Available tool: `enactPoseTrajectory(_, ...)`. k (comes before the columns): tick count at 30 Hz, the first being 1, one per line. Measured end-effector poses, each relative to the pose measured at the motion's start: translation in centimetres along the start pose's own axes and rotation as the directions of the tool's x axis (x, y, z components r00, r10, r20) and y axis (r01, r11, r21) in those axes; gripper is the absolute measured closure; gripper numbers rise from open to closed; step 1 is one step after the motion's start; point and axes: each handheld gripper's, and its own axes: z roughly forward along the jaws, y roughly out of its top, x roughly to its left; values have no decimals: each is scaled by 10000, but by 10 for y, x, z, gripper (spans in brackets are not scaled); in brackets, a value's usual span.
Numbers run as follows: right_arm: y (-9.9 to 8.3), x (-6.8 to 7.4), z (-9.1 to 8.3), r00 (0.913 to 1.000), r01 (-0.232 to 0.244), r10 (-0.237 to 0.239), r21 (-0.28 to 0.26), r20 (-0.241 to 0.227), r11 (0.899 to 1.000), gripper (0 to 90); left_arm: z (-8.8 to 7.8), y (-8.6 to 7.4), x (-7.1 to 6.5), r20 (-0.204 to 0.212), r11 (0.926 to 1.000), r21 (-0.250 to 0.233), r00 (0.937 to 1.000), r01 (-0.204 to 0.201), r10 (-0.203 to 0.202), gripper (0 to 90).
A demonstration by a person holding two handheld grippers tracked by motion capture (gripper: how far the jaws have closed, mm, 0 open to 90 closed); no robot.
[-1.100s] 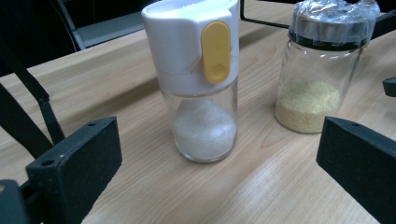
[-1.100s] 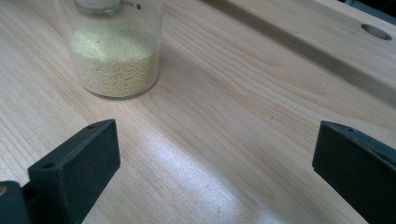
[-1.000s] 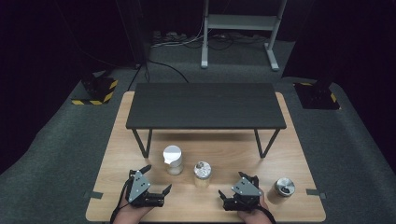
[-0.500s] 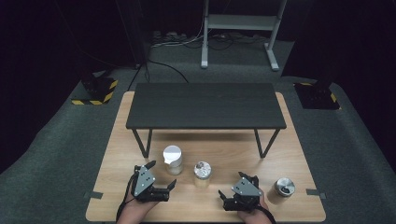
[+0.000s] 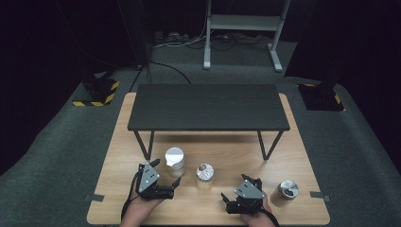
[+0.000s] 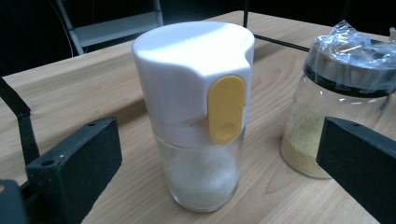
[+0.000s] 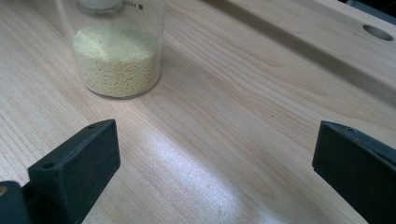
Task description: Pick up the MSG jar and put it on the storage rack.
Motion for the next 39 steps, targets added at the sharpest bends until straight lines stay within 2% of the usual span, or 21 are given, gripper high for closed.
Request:
enactPoseTrajectory(23, 0, 0, 0, 10000, 22, -22, -38, -30, 10000, 3, 21, -4, 7, -84, 9977, -133, 9977, 664, -666, 13)
enactPoseTrajectory(33, 0, 0, 0, 10000, 7, -8, -36, -54, 10000, 3, 30, -5, 8, -8, 9965, -172, 9967, 812, -812, 89)
enactPoseTrajectory(39, 0, 0, 0, 10000, 26, -26, -40, -56, 10000, 3, 33, -6, 8, 24, 9940, -348, 9947, 1032, -1032, 171)
